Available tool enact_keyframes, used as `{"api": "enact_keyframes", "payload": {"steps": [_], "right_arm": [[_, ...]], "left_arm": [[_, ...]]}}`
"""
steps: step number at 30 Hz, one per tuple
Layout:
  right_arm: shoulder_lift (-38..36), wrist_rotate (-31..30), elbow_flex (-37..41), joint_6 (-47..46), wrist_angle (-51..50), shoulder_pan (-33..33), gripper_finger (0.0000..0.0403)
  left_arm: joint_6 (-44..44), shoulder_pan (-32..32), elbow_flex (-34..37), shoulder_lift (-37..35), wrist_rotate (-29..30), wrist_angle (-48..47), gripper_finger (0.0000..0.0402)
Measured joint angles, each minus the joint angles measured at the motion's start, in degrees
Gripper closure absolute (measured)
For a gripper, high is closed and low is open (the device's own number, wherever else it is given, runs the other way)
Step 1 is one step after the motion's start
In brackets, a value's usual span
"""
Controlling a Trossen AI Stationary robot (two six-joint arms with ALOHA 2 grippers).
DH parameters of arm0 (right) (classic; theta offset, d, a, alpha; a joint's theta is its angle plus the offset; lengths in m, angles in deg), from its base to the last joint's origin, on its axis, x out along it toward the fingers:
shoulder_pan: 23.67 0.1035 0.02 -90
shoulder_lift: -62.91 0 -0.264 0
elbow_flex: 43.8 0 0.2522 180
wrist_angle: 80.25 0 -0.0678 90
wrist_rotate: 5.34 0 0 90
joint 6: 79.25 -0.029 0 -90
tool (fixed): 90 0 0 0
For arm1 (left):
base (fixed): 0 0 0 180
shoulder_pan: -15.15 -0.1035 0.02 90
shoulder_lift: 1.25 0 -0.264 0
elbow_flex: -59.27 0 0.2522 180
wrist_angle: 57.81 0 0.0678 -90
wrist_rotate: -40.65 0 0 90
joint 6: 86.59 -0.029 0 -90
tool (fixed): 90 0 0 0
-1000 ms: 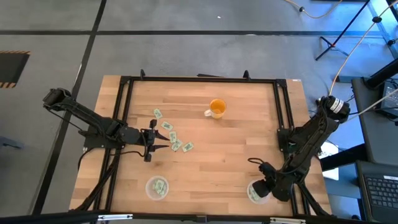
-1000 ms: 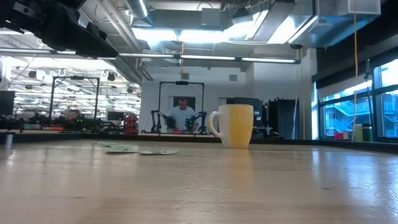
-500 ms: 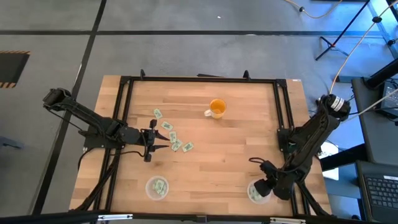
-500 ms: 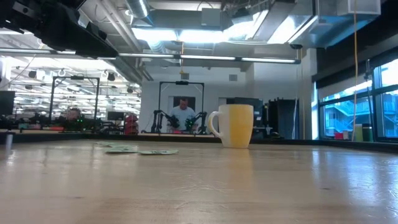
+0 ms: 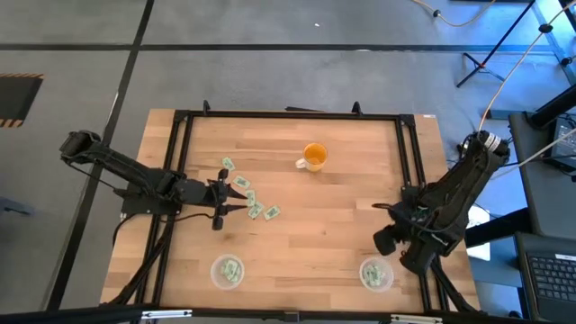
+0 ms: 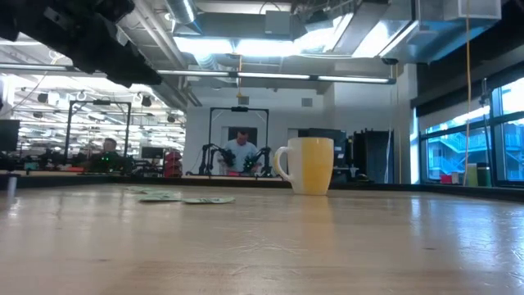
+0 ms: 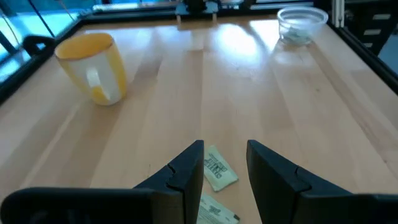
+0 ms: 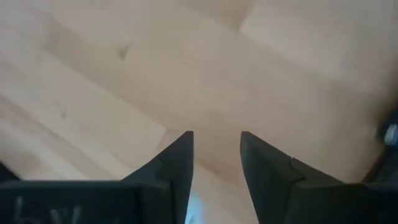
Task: Pick and place items into bin
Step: Put the stevia packet into the left transparent bin
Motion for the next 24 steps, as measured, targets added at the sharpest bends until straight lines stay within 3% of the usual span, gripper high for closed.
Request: {"api": "enact_keyframes", "payload": {"steps": [4, 10, 24], "right_arm": [[-1.2, -5.5, 0.3, 6.8, 0.7, -3.2, 0.0268], [-6.3, -9.1, 5.5, 20.3, 10.3, -9.2, 0.0268], [-14.6, -9.4, 25.4, 60.8, 49.6, -26.3, 0.0268]], "left_arm": [[-1.4, -3.3, -2.2, 3.7, -5.8, -0.6, 0.0286], [-7.1, -6.6, -8.7, 13.3, -14.3, -1.1, 0.0286], [-16.4, -6.6, -21.4, 35.5, -14.0, -6.5, 0.0295]]}}
